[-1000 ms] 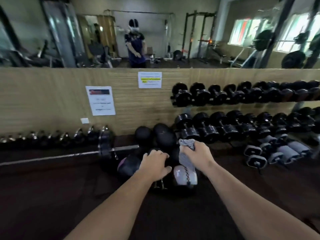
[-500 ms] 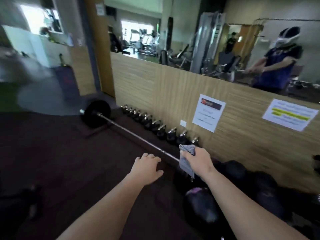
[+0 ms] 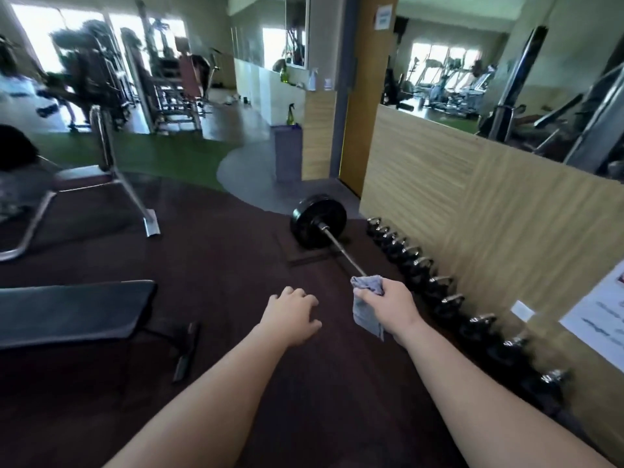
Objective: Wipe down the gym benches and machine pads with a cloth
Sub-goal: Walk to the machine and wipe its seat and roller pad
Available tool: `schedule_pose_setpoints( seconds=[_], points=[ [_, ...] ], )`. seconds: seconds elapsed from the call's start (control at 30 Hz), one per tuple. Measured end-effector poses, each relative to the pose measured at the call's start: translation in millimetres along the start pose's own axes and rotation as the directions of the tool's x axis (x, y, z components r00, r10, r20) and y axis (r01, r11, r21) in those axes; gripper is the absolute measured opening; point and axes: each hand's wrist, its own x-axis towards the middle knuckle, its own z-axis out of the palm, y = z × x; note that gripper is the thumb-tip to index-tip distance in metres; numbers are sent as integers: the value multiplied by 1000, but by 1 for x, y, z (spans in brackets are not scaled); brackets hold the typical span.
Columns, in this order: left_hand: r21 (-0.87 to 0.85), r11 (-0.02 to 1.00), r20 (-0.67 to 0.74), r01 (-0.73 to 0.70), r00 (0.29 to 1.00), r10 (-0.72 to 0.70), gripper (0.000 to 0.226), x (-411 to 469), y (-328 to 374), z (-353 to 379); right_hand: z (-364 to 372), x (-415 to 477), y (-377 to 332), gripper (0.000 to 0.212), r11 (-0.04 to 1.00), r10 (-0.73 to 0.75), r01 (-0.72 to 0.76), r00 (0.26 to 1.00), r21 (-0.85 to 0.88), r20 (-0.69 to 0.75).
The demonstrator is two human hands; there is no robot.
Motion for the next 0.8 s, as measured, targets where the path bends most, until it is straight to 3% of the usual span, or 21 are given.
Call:
schedule_pose_setpoints(
  seconds=[0.47, 0.8],
  points=[
    [38, 983, -36, 181, 983, -180, 56, 295, -168, -71, 123, 361, -77, 10, 989, -119, 102, 978, 102, 171],
    [-20, 922, -62, 387, 920, -387, 55, 502, -279, -124, 207, 640, -119, 13, 980, -191, 161, 921, 114, 340]
  ],
)
